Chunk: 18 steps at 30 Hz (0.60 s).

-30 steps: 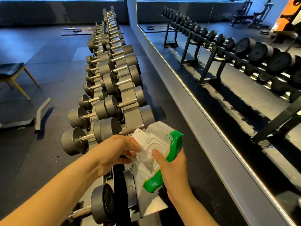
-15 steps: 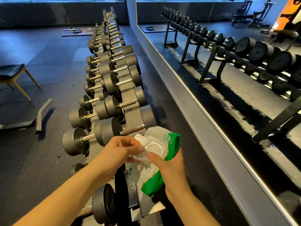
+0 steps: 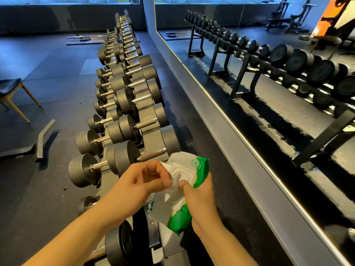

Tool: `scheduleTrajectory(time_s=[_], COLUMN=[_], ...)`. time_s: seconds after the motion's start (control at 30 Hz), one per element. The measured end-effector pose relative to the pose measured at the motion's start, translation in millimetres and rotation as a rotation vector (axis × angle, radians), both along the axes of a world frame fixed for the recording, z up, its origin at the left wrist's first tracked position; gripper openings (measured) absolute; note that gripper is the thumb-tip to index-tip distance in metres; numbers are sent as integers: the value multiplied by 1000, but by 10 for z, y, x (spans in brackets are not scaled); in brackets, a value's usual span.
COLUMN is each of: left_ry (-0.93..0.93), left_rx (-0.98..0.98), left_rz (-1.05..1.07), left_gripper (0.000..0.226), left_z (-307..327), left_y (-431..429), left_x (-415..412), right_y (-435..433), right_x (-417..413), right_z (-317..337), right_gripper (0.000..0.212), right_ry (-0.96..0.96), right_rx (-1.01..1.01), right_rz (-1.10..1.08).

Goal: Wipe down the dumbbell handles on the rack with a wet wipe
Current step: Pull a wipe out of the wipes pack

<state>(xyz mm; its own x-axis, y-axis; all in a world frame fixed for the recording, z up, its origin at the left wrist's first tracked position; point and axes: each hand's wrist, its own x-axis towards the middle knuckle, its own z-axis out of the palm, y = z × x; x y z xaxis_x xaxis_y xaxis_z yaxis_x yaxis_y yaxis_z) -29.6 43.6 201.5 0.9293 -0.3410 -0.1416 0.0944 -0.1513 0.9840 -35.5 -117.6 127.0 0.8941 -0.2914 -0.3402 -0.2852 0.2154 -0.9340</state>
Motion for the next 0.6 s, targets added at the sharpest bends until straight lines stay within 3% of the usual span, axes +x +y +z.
scheduleTrajectory(time_s=[0.13,0.33,0.47,0.6], left_ry=[-3,-23,-15,-89], left_rx=[-51,85,118,124], left_rz=[13,10,60,141], left_gripper=[15,6,8,6], left_z=[-21,22,44,5], left_y=[67,107,67,23], left_x=[37,92,86,9], right_y=[21,-15,56,90], right_x=[13,15,12,5], right_z=[-45,-79,-106,-150], right_gripper=[55,59,77,80], right_ry=[14,49,53,41], right_rx=[128,392,231,93], right_rz=[-41,13,88,47])
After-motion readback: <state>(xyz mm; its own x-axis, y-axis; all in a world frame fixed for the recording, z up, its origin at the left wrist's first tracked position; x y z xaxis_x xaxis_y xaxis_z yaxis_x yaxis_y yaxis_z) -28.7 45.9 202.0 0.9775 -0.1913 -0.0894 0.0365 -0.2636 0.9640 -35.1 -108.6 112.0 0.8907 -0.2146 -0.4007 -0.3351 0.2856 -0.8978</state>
